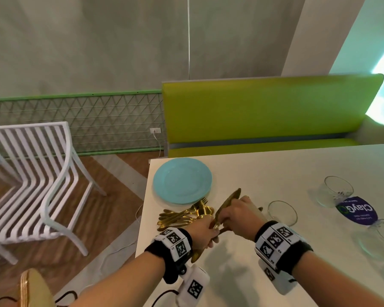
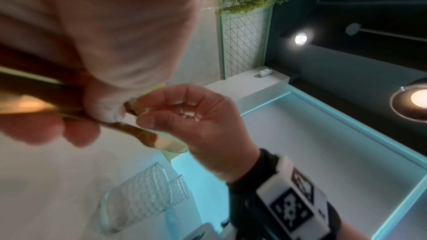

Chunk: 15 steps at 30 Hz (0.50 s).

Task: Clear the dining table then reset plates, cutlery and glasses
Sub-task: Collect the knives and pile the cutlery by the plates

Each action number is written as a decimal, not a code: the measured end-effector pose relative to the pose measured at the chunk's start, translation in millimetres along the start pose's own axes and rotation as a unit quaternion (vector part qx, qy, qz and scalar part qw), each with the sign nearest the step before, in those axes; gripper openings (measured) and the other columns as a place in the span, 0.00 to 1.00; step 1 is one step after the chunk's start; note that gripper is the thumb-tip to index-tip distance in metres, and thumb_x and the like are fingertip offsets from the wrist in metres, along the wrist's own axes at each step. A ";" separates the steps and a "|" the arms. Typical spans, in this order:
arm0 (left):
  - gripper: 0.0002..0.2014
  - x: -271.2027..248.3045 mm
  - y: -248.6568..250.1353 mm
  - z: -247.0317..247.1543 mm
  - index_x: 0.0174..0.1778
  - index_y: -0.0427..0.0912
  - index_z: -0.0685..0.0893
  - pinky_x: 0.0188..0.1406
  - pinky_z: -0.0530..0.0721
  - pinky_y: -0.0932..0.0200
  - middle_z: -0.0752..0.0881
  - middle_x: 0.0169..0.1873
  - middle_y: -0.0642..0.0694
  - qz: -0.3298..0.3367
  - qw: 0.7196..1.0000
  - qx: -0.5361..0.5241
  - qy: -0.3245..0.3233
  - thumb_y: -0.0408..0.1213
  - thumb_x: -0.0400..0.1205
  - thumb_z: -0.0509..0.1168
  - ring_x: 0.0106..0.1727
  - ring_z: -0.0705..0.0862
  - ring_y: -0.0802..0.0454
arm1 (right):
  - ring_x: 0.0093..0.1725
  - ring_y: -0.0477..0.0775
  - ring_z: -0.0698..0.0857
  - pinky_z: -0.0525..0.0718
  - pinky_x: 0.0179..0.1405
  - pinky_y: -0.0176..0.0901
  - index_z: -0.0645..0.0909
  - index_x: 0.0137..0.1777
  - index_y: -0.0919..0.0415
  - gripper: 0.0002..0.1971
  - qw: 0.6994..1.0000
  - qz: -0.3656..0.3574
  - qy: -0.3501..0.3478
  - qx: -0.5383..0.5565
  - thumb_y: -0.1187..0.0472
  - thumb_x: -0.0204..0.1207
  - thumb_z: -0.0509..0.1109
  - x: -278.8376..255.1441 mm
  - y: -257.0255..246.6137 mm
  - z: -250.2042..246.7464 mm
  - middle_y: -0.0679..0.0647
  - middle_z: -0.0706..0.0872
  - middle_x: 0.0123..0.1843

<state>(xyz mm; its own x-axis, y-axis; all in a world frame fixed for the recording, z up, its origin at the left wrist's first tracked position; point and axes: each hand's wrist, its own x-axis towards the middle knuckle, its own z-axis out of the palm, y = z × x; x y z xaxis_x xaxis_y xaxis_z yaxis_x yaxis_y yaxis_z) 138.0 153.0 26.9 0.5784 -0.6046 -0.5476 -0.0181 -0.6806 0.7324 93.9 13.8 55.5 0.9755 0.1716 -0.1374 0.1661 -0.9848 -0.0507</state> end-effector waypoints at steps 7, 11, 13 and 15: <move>0.23 -6.8 -52.0 -2.2 0.76 0.42 0.66 0.66 0.76 0.52 0.78 0.69 0.38 -0.018 0.978 0.206 0.002 0.34 0.84 0.59 0.66 0.79 0.42 | 0.61 0.49 0.79 0.70 0.62 0.39 0.83 0.61 0.49 0.14 0.997 0.037 0.015 0.065 0.56 0.82 0.58 -1.0 -10.5 3.5 0.47 0.86 0.58; 0.20 -1.0 -79.5 -5.4 0.71 0.41 0.72 0.66 0.74 0.54 0.79 0.65 0.39 -0.011 0.964 0.265 0.014 0.33 0.83 0.61 0.67 0.78 0.42 | 0.61 0.50 0.79 0.74 0.58 0.38 0.83 0.61 0.51 0.14 0.994 0.060 -0.003 0.090 0.57 0.81 0.59 -1.1 -16.6 14.2 0.49 0.85 0.58; 0.20 4.9 -90.2 -6.4 0.72 0.41 0.73 0.67 0.72 0.53 0.75 0.65 0.39 -0.003 0.960 0.278 0.021 0.33 0.82 0.62 0.68 0.75 0.42 | 0.60 0.50 0.79 0.74 0.56 0.37 0.84 0.60 0.51 0.14 0.992 0.072 -0.010 0.099 0.57 0.81 0.59 -0.5 -18.3 20.9 0.50 0.85 0.58; 0.20 9.6 -96.9 -8.0 0.71 0.41 0.73 0.68 0.71 0.54 0.73 0.66 0.39 0.011 0.960 0.277 0.029 0.33 0.82 0.61 0.68 0.74 0.42 | 0.59 0.50 0.79 0.75 0.55 0.37 0.84 0.59 0.52 0.13 0.991 0.083 -0.014 0.108 0.57 0.81 0.59 -0.4 -19.1 26.6 0.50 0.86 0.57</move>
<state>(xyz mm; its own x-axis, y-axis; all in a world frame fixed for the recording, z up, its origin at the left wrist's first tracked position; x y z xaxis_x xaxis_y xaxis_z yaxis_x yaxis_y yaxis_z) 151.8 216.4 -46.2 0.6169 -0.6081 -0.4996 -0.4532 -0.7935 0.4062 86.5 33.2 30.2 0.9820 0.0122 -0.1883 -0.0331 -0.9713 -0.2356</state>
